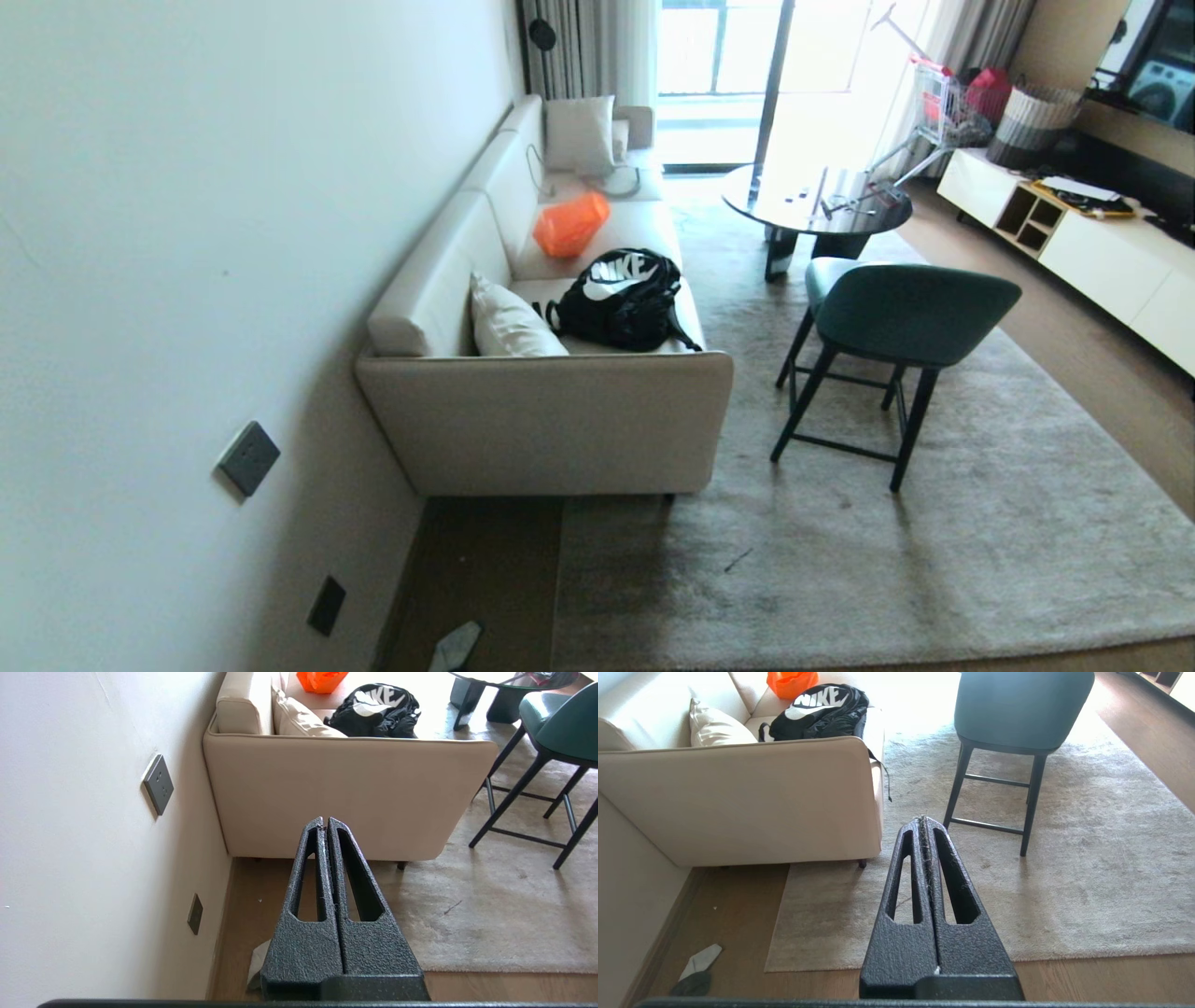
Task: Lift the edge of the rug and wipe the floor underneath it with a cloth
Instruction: Pick up the rag
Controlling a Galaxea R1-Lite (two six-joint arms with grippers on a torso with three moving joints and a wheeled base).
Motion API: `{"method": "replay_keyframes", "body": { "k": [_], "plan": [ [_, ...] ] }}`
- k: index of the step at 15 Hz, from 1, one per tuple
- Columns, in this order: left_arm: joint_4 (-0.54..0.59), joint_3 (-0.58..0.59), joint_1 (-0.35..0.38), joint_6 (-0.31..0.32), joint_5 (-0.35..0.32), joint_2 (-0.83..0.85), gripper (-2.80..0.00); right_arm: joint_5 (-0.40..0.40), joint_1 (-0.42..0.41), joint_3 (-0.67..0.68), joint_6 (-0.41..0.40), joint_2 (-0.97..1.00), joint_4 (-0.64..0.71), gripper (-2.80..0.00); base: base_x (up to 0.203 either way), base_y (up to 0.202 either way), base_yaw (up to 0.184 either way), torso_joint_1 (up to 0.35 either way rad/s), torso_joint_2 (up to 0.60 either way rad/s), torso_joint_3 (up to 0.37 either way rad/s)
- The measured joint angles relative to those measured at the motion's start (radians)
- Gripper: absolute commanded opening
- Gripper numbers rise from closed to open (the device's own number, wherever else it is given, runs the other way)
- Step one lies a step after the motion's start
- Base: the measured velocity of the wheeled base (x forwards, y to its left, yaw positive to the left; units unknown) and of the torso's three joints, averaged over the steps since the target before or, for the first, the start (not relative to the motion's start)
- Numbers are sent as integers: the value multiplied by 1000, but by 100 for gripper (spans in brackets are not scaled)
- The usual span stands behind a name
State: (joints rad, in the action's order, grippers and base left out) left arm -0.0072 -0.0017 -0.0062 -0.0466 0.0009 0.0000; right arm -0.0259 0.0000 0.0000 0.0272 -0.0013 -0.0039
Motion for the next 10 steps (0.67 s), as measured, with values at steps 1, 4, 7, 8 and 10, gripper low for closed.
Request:
{"method": "replay_keyframes", "body": {
  "k": [1,4,7,8,10],
  "plan": [
    [0,0,0,0,0,0,-280,0,0,0,0,0,0,-280,0,0,0,0,0,0],
    [0,0,0,0,1,0,-280,0,0,0,0,0,0,-280,0,0,0,0,0,0],
    [0,0,0,0,0,0,-280,0,0,0,0,0,0,-280,0,0,0,0,0,0],
    [0,0,0,0,0,0,-280,0,0,0,0,0,0,-280,0,0,0,0,0,0],
    [0,0,0,0,0,0,-280,0,0,0,0,0,0,-280,0,0,0,0,0,0]
  ]
}}
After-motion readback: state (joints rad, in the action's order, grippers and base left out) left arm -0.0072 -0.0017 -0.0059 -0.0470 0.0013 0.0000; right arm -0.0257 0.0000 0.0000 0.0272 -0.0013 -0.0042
